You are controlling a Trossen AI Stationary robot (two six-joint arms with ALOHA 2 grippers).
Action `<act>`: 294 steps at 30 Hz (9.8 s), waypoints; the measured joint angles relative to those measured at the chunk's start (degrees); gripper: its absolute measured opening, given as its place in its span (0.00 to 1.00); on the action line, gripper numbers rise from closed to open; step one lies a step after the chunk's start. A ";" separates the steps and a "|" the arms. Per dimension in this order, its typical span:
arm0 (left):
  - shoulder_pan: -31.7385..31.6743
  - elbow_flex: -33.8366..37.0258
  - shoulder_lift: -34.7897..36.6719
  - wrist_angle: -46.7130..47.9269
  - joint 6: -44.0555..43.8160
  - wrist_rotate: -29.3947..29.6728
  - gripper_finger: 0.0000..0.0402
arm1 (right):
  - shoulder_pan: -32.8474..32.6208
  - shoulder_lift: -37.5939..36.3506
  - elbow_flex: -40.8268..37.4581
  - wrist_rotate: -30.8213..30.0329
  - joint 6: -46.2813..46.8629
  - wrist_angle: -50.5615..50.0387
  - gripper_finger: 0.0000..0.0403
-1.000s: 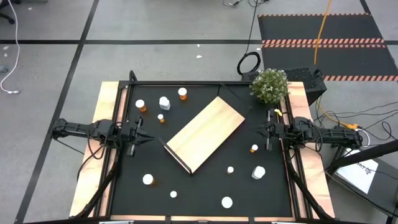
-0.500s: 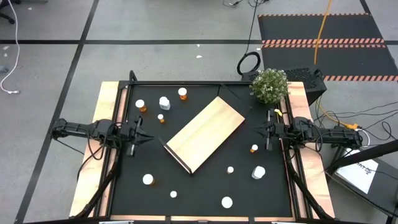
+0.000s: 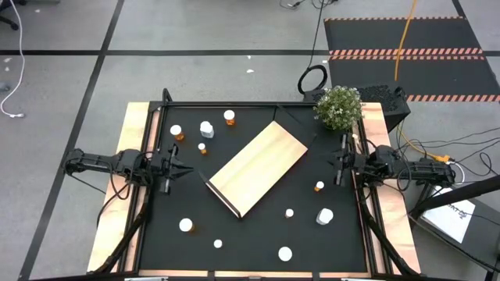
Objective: Pick and place medicine bottles onto shelf by color
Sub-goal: Put the large orange pill bottle on the shelf
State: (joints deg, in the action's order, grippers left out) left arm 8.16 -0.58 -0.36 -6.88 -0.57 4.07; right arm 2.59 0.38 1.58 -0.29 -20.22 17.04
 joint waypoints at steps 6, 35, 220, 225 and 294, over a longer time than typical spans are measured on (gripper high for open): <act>0.00 0.00 -0.02 -3.88 -0.71 1.22 0.09 | -0.02 0.61 0.02 -7.71 13.63 -1.33 0.00; 0.00 -0.68 -0.02 -6.59 3.12 1.26 0.09 | -0.09 43.62 40.70 -12.01 14.20 -11.12 0.00; -50.86 -62.94 -81.81 76.66 -22.22 10.88 0.61 | -3.17 51.63 45.55 -4.35 19.53 -31.96 0.00; -52.88 -60.09 -81.81 75.38 -22.50 10.82 0.61 | -3.17 51.63 45.55 -4.35 19.53 -31.91 0.00; -58.34 -47.36 -81.83 56.61 -15.63 8.32 0.60 | -3.19 51.63 45.55 -4.09 19.77 -31.87 0.00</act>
State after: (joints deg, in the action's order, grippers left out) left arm -50.17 -47.94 -82.19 49.72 -16.19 12.39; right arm -0.60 52.01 47.13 -4.38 -0.45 -14.83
